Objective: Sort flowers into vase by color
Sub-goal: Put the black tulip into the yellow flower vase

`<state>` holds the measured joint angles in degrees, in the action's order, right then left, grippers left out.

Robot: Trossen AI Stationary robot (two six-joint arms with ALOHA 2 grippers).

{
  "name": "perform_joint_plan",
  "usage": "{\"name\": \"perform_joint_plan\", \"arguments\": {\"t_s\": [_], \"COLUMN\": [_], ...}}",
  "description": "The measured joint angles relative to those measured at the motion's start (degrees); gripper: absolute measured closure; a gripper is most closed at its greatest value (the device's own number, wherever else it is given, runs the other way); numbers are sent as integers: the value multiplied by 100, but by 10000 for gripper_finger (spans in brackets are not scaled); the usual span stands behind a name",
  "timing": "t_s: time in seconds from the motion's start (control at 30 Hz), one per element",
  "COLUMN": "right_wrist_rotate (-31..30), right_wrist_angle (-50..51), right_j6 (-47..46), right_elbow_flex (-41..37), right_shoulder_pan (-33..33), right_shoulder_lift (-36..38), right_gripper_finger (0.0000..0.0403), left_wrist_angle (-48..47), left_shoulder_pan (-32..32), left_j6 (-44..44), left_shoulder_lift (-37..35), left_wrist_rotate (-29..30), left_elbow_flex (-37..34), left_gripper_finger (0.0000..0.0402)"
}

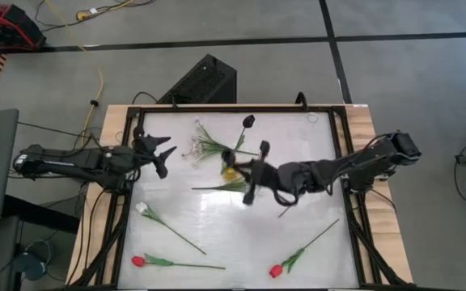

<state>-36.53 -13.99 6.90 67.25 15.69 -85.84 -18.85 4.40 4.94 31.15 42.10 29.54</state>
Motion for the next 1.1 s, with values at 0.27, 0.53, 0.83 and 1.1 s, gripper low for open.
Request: {"name": "perform_joint_plan", "arguments": {"t_s": [0.27, 0.53, 0.83, 1.1], "right_wrist_rotate": [168, 386, 429, 465], "right_wrist_angle": [-99, 184, 212, 325], "right_j6": [-204, -397, -690, -1152], "right_elbow_flex": [-143, -145, -149, -152], "right_shoulder_pan": [-633, -778, -921, -1023], "right_shoulder_lift": [10, 8, -213, -377], "right_gripper_finger": [382, 382, 377, 357], "left_wrist_angle": [348, 479, 529, 529], "left_shoulder_pan": [0, 0, -1, 0], "left_j6": [396, 521, 486, 491], "left_shoulder_lift": [180, 132, 132, 132], "left_wrist_rotate": [790, 783, 781, 724], "left_elbow_flex": [-666, -887, -887, -887], "left_gripper_finger": [230, 230, 230, 230]}}
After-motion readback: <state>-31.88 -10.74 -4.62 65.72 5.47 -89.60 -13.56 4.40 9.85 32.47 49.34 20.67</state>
